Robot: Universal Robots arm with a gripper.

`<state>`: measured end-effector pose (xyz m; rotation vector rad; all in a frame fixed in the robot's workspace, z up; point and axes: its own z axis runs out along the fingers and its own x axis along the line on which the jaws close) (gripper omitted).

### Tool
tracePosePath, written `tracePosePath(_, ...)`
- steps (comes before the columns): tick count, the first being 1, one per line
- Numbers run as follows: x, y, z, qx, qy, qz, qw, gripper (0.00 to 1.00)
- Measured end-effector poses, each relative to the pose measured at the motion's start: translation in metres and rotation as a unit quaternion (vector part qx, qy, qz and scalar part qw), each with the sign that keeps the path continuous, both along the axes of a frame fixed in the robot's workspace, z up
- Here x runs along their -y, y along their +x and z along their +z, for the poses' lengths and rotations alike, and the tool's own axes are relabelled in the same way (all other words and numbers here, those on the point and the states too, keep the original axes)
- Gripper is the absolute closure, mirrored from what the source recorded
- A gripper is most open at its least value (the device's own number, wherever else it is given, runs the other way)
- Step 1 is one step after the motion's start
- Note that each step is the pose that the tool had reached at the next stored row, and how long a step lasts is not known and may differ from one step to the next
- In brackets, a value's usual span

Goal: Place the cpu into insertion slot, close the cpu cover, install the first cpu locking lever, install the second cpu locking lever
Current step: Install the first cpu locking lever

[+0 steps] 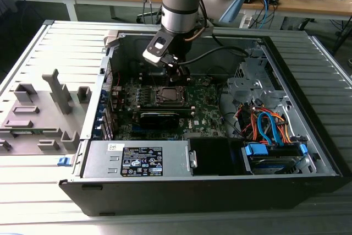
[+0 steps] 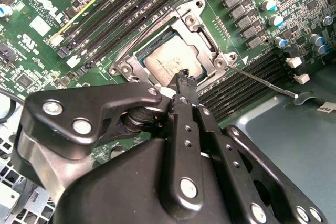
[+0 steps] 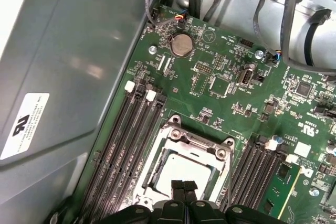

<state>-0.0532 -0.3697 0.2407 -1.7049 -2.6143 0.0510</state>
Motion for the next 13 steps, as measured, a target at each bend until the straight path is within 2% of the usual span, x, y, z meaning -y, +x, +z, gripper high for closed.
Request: tracePosePath(13,0.0000,0.0000,0.0000,0.0000,0.0000,0.022,0.99977,0.89)
